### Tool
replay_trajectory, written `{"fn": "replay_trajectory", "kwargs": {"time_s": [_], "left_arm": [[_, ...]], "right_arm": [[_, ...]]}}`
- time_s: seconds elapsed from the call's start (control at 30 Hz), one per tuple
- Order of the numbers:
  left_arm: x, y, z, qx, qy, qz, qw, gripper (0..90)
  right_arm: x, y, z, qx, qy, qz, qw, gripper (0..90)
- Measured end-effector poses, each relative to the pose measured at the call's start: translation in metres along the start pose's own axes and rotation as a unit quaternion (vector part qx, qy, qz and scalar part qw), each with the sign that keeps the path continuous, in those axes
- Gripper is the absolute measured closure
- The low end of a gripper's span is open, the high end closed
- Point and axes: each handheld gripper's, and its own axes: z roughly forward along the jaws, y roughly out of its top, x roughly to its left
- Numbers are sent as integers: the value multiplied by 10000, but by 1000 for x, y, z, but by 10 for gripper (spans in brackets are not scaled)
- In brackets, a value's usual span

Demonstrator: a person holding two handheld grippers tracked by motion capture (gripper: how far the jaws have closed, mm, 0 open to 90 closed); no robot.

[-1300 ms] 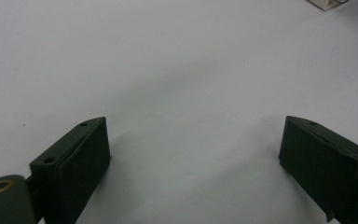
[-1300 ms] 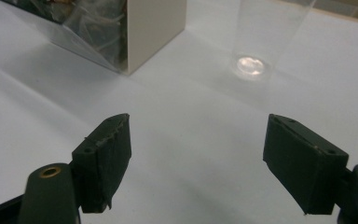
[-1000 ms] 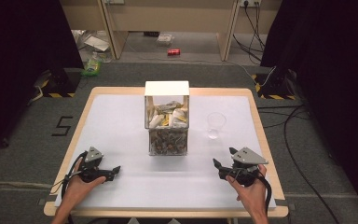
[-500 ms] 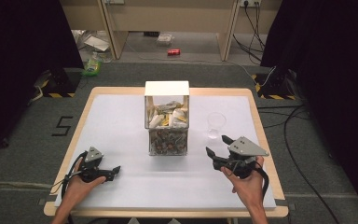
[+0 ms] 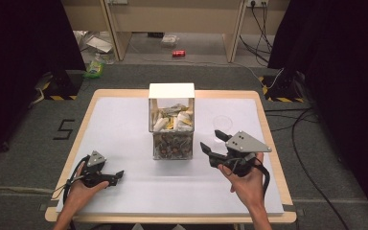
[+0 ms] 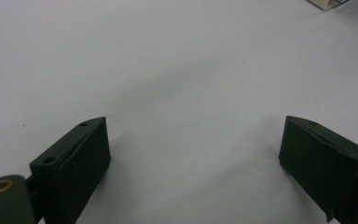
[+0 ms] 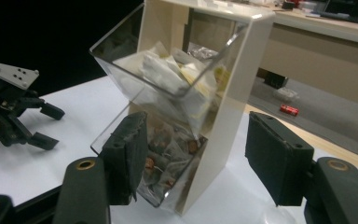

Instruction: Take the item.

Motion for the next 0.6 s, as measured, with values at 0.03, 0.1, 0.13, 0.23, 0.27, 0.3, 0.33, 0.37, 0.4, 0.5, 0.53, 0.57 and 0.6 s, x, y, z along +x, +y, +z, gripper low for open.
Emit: {"fn": "replay_trajectory", "kwargs": {"time_s": [0.03,0.1,0.13,0.23,0.27,0.3,0.33,0.37,0.4,0.5,0.53,0.57,0.6], "left_arm": [[0,0,0,1,-1,-1,10000,77],[0,0,0,-2,-3,-4,10000,77],[0,0,0,1,-2,0,10000,77],[0,0,0,-3,0,-2,10000,77],[0,0,0,-3,-1,-4,10000,77],[0,0,0,1,-3,0,10000,77],[0,0,0,0,-1,0,10000,77],[0,0,0,1,-1,0,10000,77],[0,0,0,0,-2,0,10000,77],[0,0,0,-2,1,1,10000,77],[0,0,0,-1,2,2,10000,77],[0,0,0,-1,1,2,10000,77],[0,0,0,-1,1,1,10000,77]], "right_arm": [[1,2,1,-9,23,-12,10000,412],[3,6,3,-25,67,-28,10000,424],[4,8,5,-51,89,-43,9999,429],[7,13,9,-108,167,-62,9998,446],[8,15,10,-119,193,-73,9997,452],[9,16,11,-139,220,-81,9996,459],[9,18,13,-148,235,-97,9996,468],[10,20,15,-157,257,-104,9995,476],[11,21,17,-173,273,-122,9994,482],[13,26,24,-196,325,-183,9991,505],[14,28,26,-196,347,-204,9990,512],[15,29,28,-203,365,-235,9989,520],[16,31,30,-206,380,-241,9988,526]]}}
